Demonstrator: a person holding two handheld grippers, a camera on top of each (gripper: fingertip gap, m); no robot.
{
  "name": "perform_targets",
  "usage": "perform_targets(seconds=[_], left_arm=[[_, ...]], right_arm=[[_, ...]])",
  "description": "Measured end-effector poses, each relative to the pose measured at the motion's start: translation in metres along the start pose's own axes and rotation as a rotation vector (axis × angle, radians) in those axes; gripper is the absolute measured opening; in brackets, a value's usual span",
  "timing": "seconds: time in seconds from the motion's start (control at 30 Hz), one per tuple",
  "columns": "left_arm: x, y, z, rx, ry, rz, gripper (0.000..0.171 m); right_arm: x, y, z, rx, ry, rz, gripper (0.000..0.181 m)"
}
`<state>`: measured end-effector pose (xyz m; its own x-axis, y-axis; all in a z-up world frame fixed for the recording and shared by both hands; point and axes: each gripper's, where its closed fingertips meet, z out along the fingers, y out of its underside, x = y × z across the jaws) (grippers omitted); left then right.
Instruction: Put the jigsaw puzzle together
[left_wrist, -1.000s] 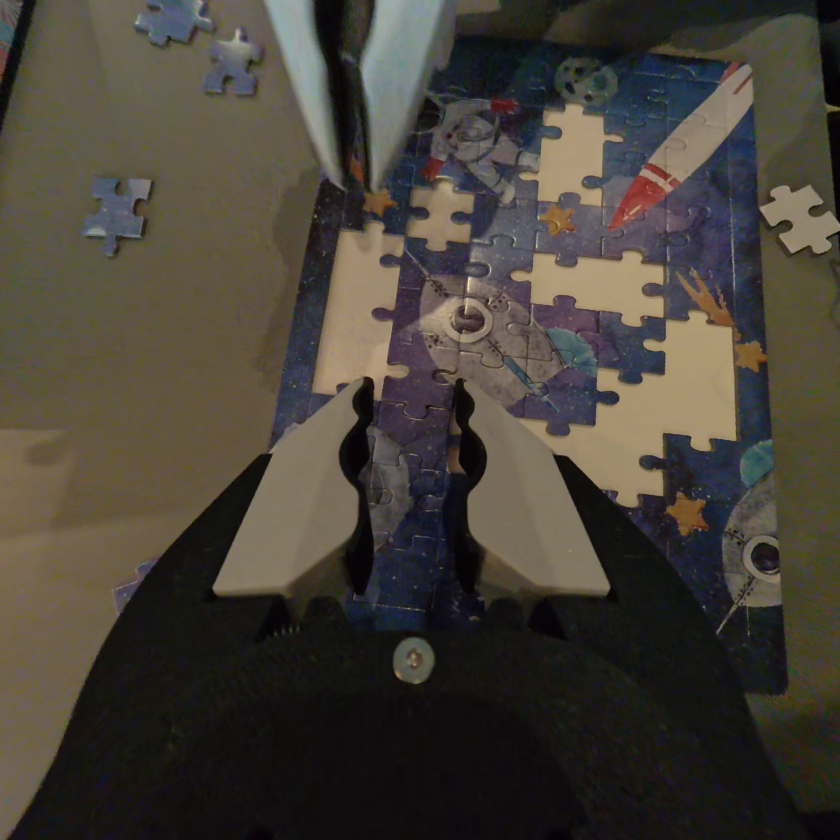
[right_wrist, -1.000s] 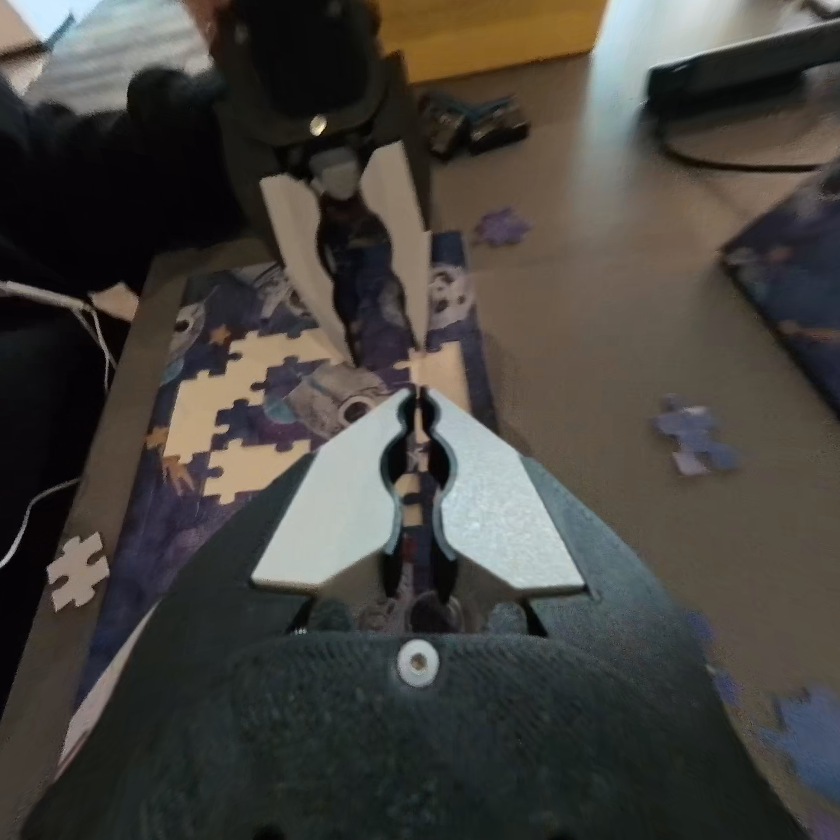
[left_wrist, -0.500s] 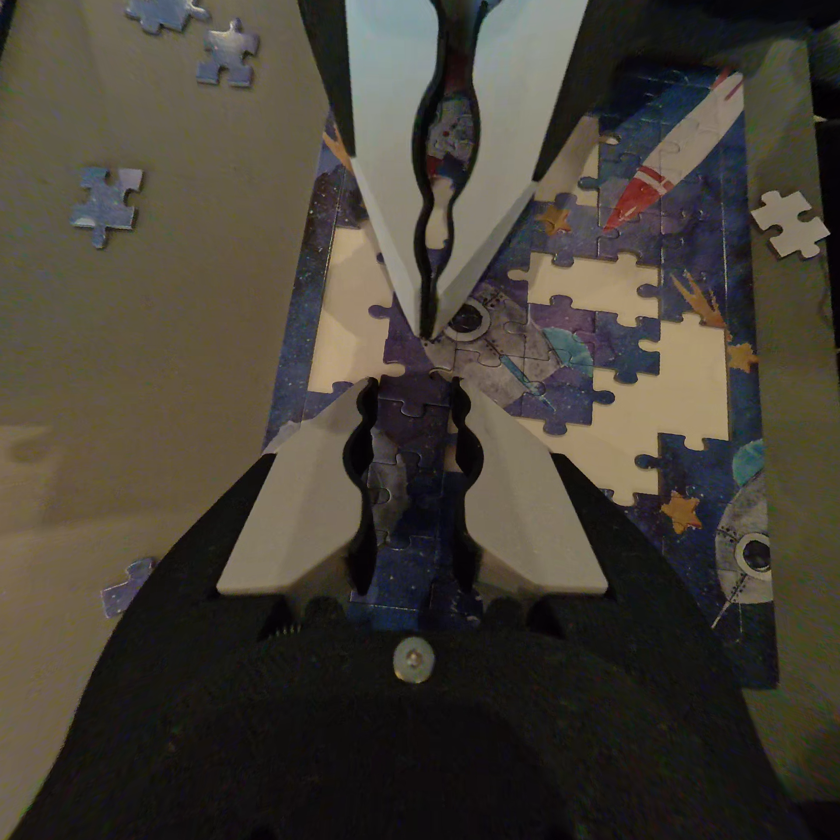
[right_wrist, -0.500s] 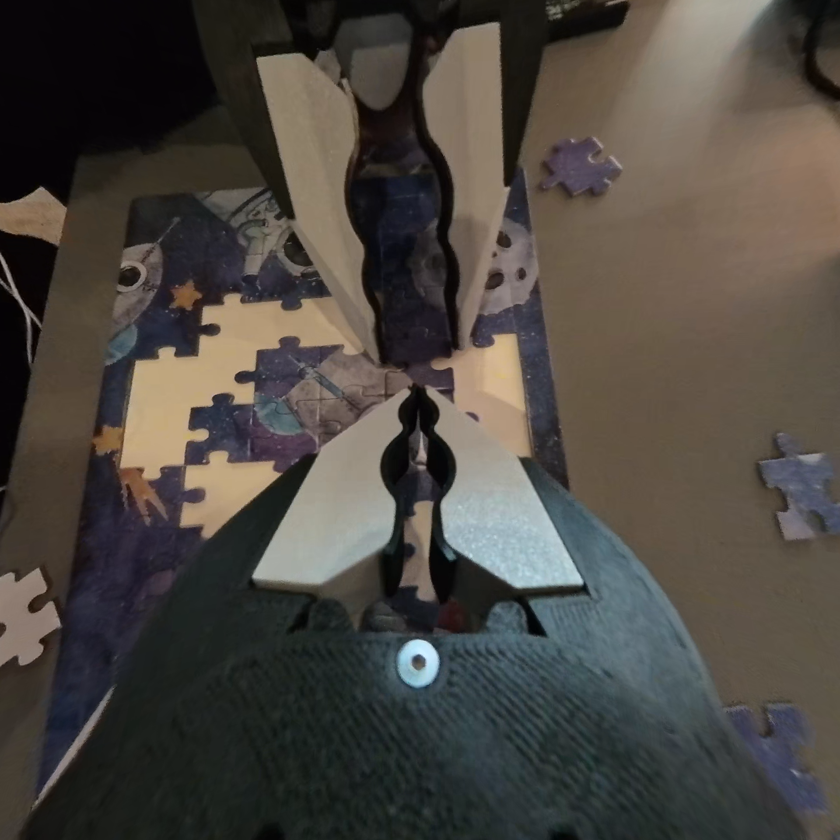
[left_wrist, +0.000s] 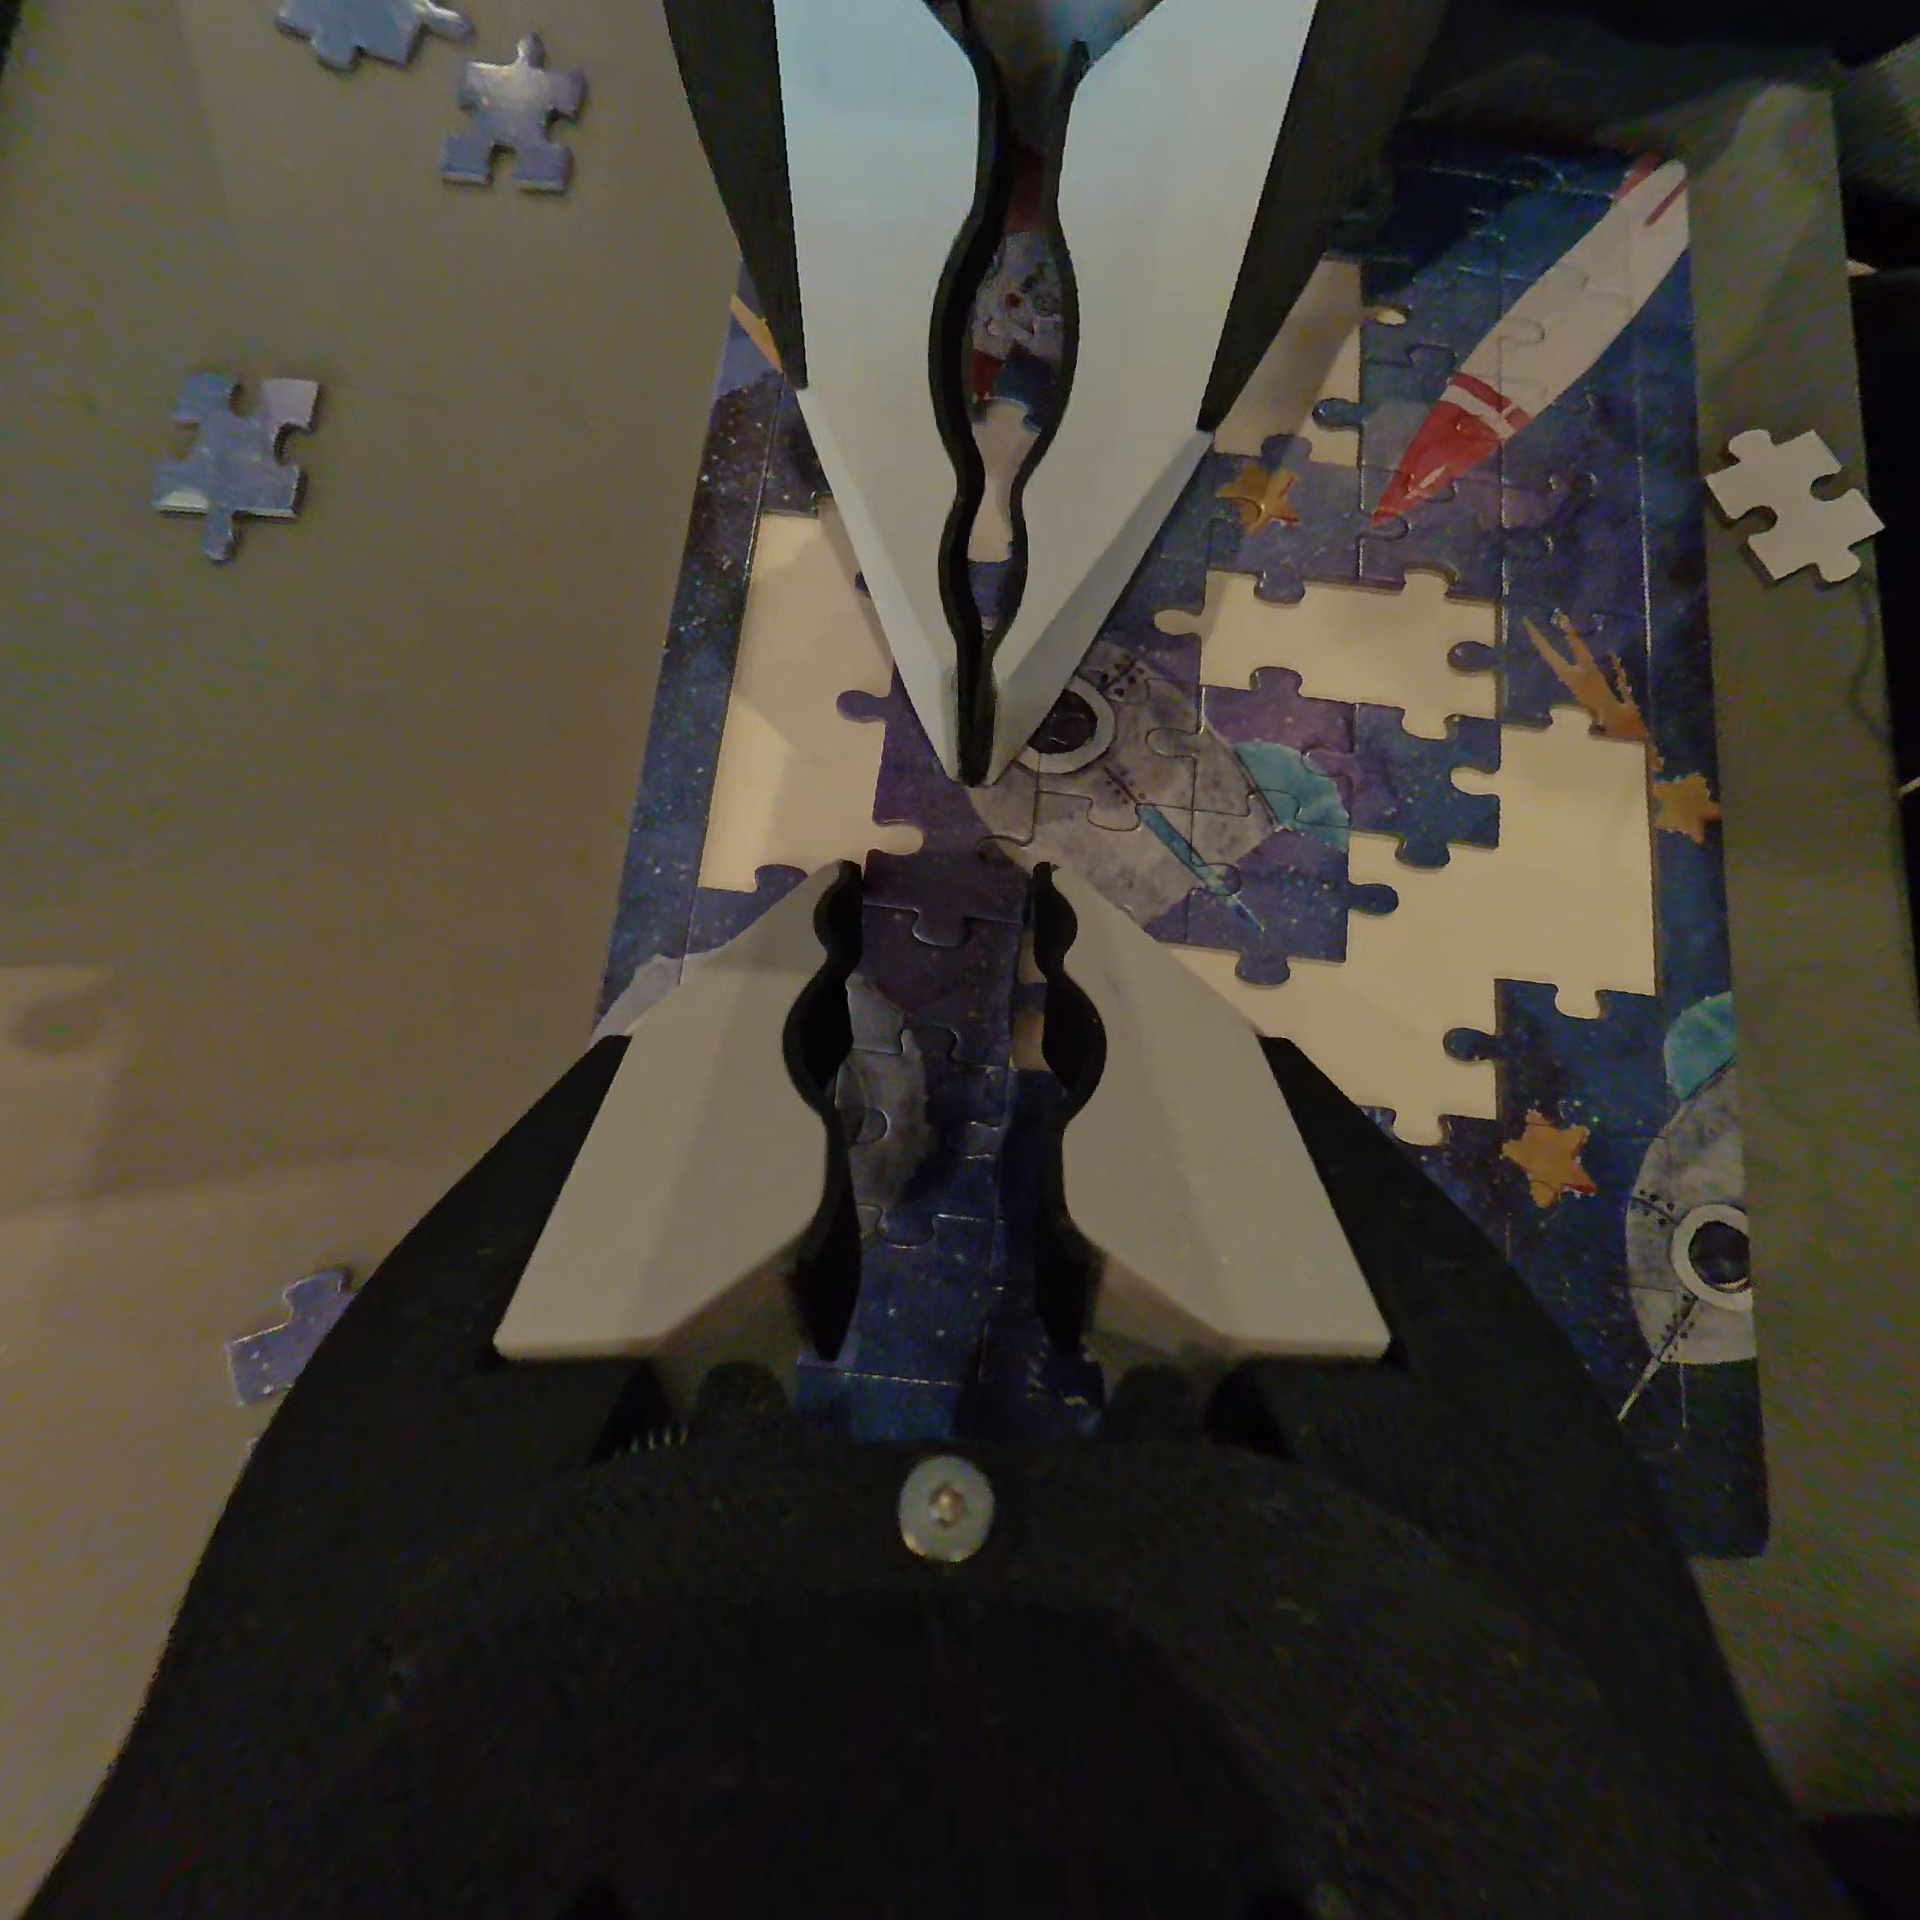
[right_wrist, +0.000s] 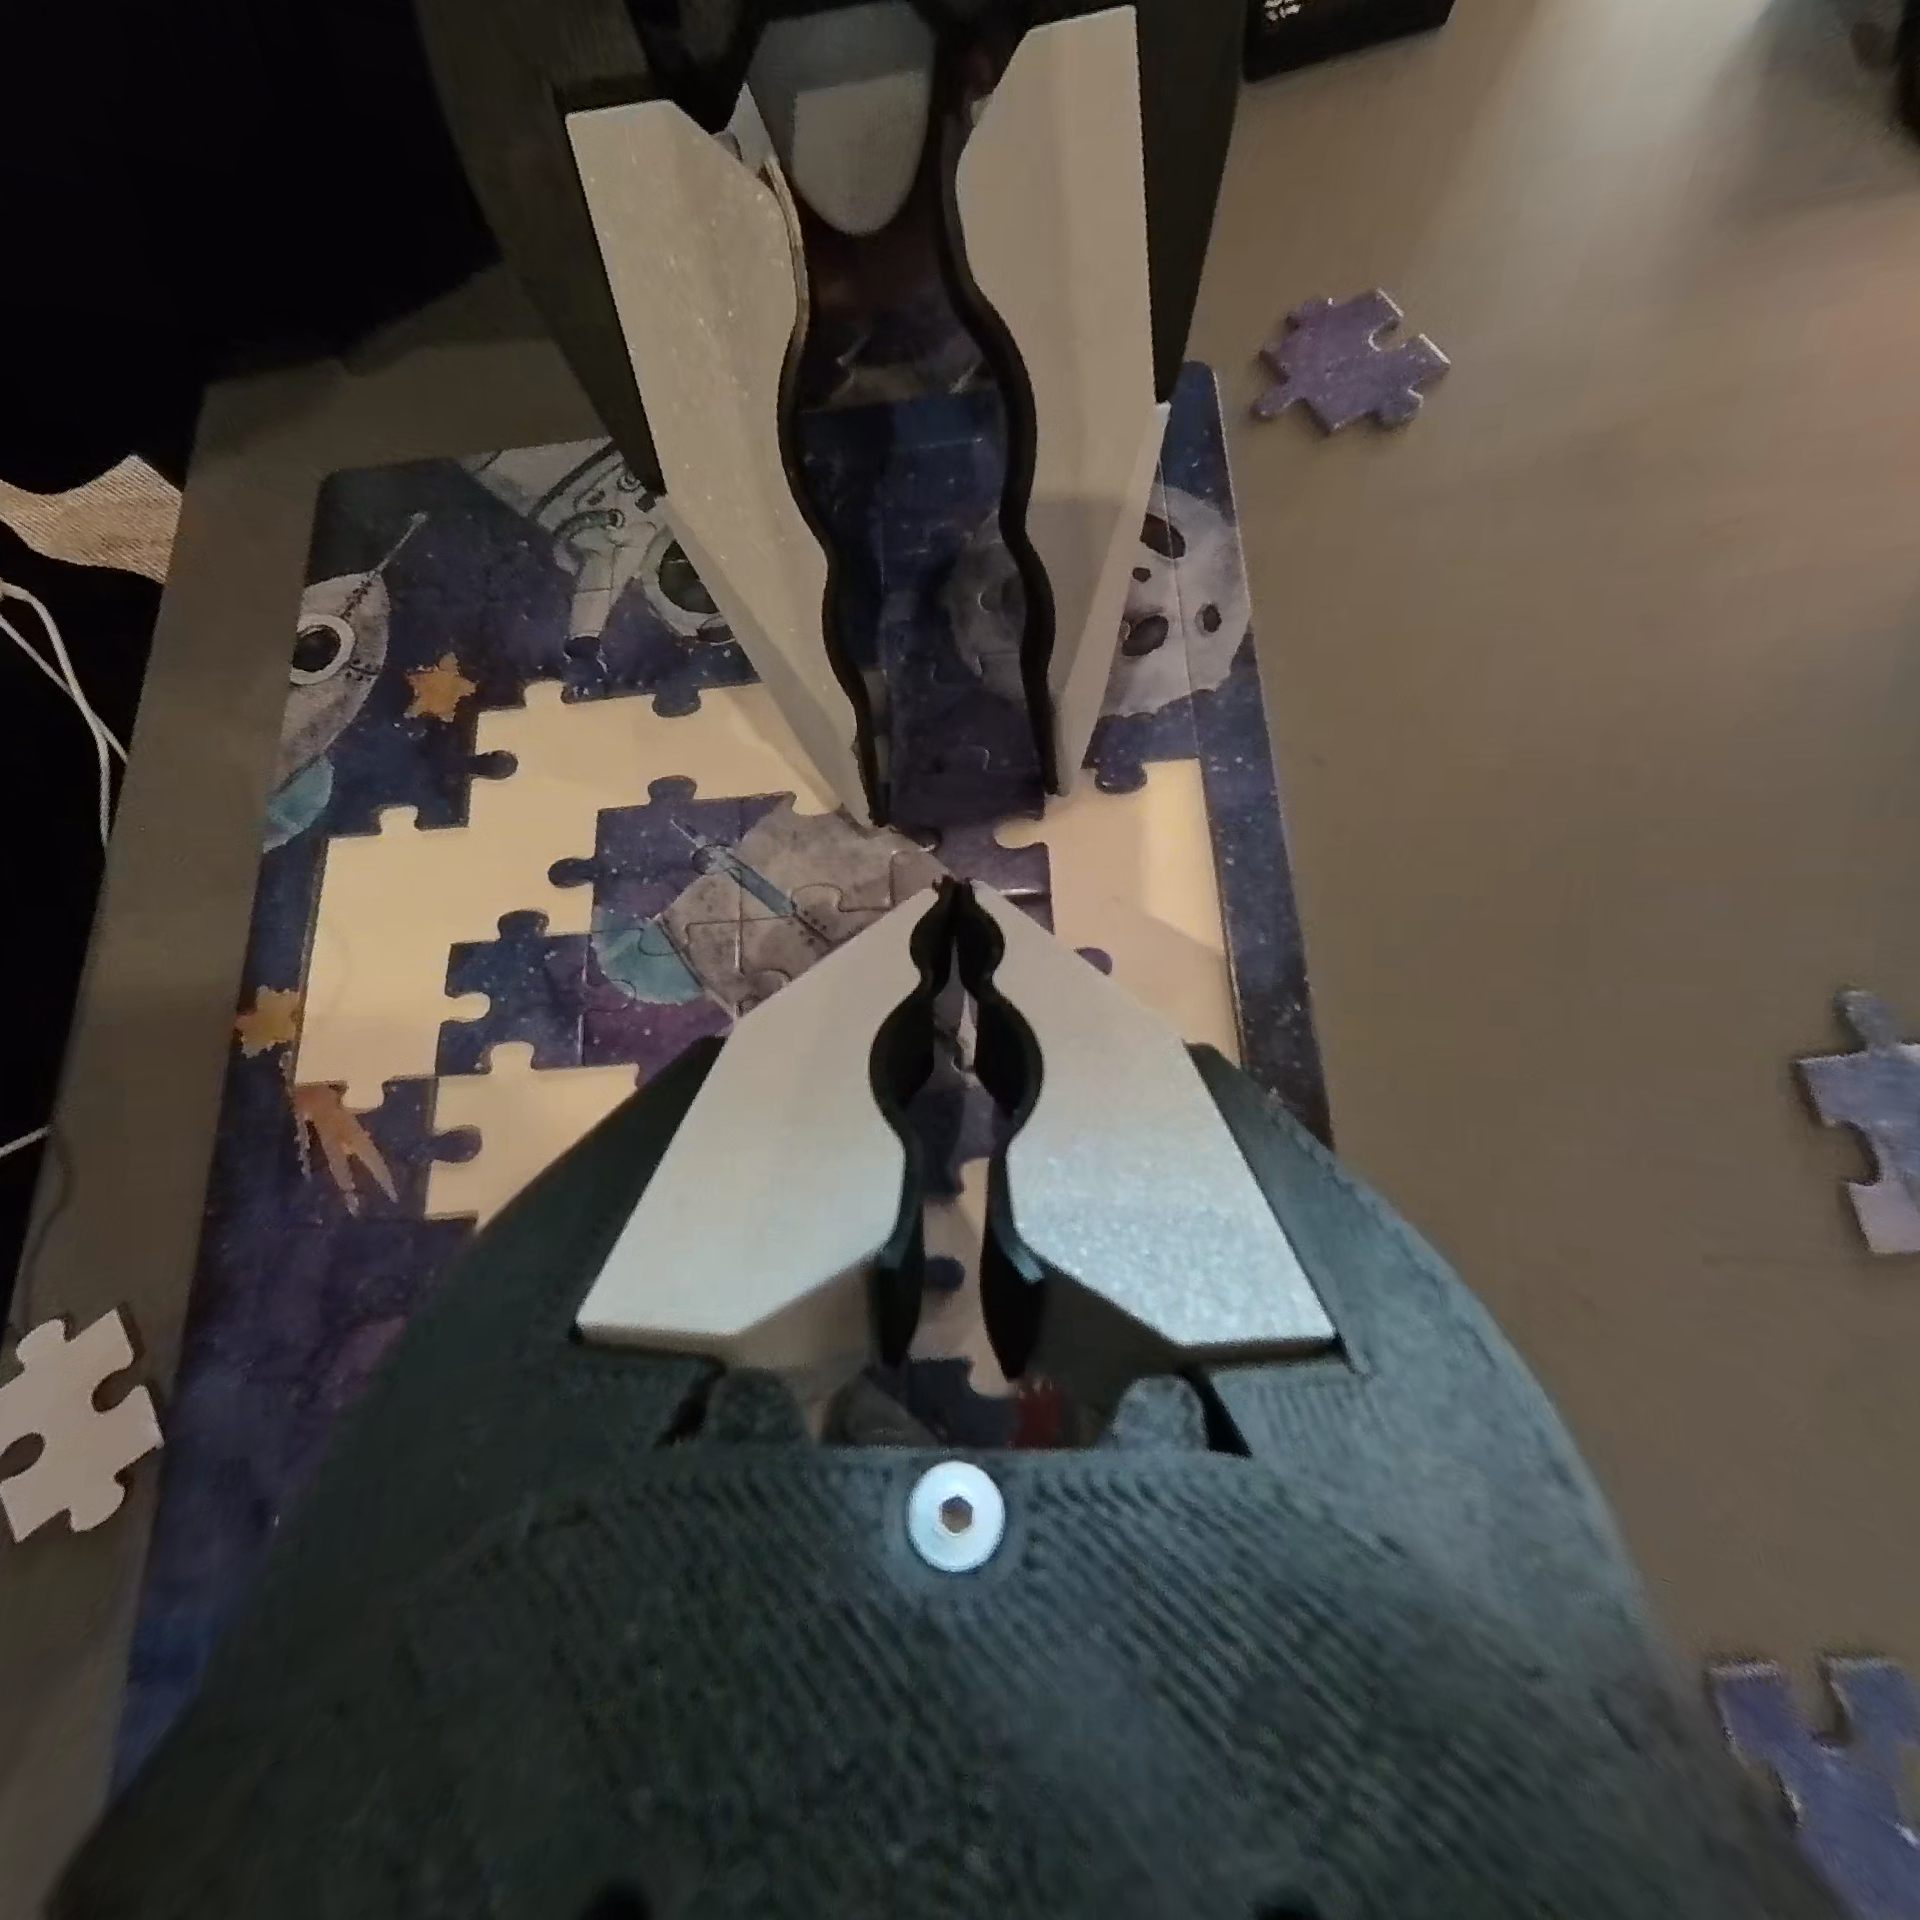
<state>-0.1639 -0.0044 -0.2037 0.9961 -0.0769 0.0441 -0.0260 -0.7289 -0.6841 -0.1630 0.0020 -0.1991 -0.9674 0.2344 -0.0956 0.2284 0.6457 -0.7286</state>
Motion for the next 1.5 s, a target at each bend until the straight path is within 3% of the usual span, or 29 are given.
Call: perform_targets(seconds=[0.53, 0.77, 0.83, 1.0, 1.1, 1.33, 1.5], left_arm=[[0.0, 0.002, -0.003, -0.007, -0.001, -0.002, 0.029], [-0.001, 0.002, -0.003, -0.008, -0.005, 0.007, 0.03], [-0.001, 0.0, -0.003, -0.004, -0.015, 0.022, 0.028], [-0.017, -0.004, -0.01, 0.032, -0.103, -0.012, 0.005], [-0.011, 0.0, -0.007, 0.024, -0.041, -0.056, 0.005], [-0.012, 0.006, -0.006, -0.029, -0.072, -0.056, 0.0], [0.002, -0.006, -0.012, 0.046, 0.014, -0.032, 0.0]], right_arm=[[0.004, 0.003, -0.001, -0.02, -0.002, 0.09, 0.0], [0.004, 0.002, 0.001, -0.077, 0.093, -0.002, 0.0], [0.005, 0.001, 0.001, -0.074, 0.122, -0.041, 0.0], [0.007, 0.0, 0.002, -0.031, 0.086, 0.005, 0.0], [0.006, 0.0, 0.002, -0.016, 0.061, 0.031, 0.0], [0.006, 0.0, 0.002, -0.013, 0.067, 0.021, 0.0], [0.007, 0.0, 0.002, -0.009, 0.068, 0.018, 0.0]])
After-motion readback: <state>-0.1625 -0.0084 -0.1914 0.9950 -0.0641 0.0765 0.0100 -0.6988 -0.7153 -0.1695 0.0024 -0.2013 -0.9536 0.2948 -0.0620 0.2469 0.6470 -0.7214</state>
